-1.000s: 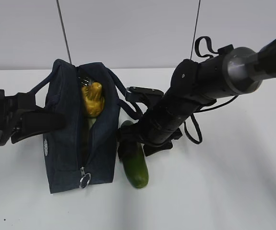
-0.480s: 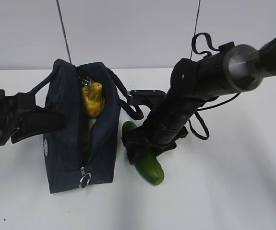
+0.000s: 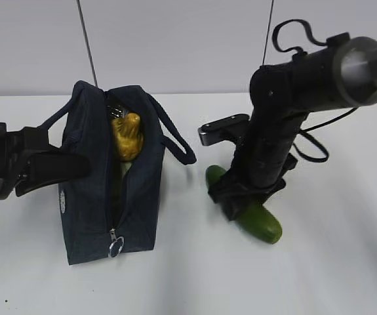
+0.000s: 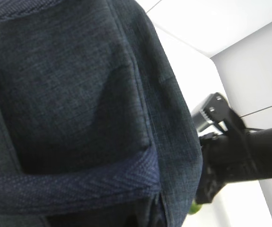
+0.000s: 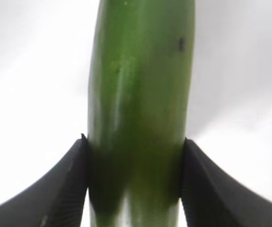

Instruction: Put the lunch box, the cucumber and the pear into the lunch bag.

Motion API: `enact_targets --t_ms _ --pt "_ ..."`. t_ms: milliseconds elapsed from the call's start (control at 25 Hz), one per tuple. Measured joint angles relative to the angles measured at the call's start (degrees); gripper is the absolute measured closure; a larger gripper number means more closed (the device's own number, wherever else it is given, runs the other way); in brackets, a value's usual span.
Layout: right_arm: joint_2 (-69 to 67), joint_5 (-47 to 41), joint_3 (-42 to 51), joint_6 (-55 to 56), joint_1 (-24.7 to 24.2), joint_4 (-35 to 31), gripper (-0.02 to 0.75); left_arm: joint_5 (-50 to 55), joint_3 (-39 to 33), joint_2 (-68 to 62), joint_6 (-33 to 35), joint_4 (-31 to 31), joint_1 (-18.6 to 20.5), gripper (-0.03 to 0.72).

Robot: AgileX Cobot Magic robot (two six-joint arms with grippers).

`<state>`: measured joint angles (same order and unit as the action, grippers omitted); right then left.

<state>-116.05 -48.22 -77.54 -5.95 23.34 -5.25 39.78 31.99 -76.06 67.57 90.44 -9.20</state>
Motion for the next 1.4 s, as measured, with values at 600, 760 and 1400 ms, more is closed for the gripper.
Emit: enact_targets --t_ms 600,760,1400 --pt "18.5 4.0 -1.7 -1.1 -4.8 -8.0 0.337 0.0 0.0 0.0 0.0 0.0 0.0 0.704" --pt "19.3 4.6 -4.7 -12.8 -4.8 -27.6 0.337 0.0 0.0 0.0 0.0 0.0 0.0 0.704" --pt "3.5 2.4 -5.0 -40.3 0.9 -72.3 0.336 0.0 0.0 0.0 0.0 0.2 0.0 0.704"
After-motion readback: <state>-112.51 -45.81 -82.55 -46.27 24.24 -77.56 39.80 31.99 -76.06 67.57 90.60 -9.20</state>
